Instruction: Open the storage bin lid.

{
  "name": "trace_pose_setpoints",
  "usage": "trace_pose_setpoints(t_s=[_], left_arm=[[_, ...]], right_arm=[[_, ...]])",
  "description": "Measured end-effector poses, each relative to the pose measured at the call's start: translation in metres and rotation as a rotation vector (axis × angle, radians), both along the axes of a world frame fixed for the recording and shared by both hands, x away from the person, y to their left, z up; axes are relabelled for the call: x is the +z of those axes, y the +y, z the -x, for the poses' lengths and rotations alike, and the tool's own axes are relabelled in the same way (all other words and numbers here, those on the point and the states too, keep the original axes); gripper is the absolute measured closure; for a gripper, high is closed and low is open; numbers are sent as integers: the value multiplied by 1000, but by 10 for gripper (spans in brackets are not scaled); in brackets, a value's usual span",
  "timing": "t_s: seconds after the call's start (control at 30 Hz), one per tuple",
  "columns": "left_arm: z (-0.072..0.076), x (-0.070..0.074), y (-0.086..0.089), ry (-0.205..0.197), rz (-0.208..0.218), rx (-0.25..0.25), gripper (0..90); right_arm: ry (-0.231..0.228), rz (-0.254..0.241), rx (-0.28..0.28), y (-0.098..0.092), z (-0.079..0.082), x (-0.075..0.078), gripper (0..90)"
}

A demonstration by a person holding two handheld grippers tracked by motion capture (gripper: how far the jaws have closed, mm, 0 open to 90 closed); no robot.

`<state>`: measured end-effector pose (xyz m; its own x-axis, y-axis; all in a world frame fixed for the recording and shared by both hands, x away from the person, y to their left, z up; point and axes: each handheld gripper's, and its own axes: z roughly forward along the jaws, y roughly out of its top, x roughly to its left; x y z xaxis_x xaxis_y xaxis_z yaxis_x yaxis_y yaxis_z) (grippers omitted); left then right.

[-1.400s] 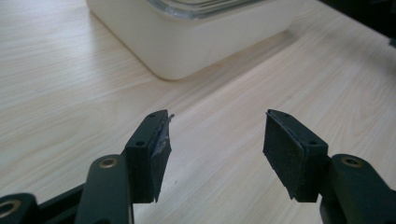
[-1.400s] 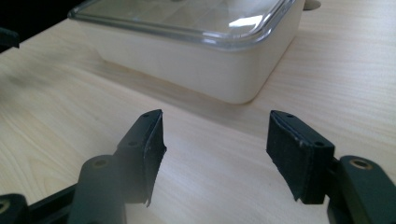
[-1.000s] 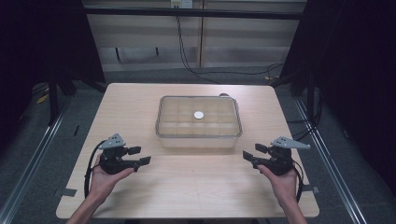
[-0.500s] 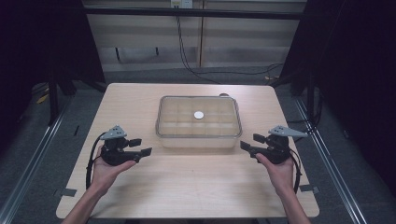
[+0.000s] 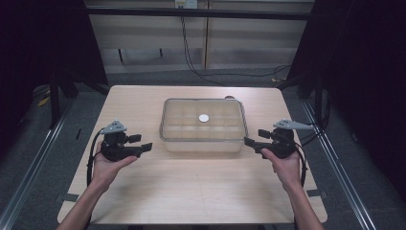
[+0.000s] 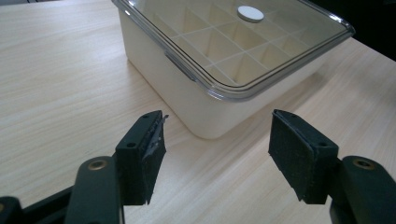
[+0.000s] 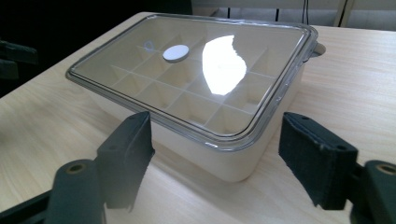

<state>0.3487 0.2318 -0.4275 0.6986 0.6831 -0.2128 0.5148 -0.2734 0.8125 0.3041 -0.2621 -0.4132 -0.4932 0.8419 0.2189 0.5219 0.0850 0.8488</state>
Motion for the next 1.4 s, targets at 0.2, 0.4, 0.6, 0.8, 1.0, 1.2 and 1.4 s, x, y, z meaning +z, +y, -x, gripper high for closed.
trace_pose_setpoints(t_s=[0.2, 0.4, 0.6, 0.8, 1.0, 1.2, 1.4], left_arm=[[-13, 8, -5, -8, 5, 1, 338], [-25, 11, -7, 6, 7, 24, 322], [-39, 16, -8, 6, 18, 40, 310], [-47, 14, -14, 15, 21, 44, 299], [-59, 12, -18, 21, 27, 50, 282], [-67, 10, -29, 31, 9, 24, 260], [-75, 17, -37, 29, 23, 3, 259]], right_arm=[[45, 12, 12, 0, -17, 2, 234], [59, 1, 3, 2, -30, 4, 222], [71, 34, 8, 5, -42, 9, 218], [94, 60, 0, 7, -58, 11, 198], [126, 54, 11, 14, -74, 3, 188], [152, 64, 10, 20, -84, -8, 186], [178, 78, 6, 21, -93, -5, 187]])
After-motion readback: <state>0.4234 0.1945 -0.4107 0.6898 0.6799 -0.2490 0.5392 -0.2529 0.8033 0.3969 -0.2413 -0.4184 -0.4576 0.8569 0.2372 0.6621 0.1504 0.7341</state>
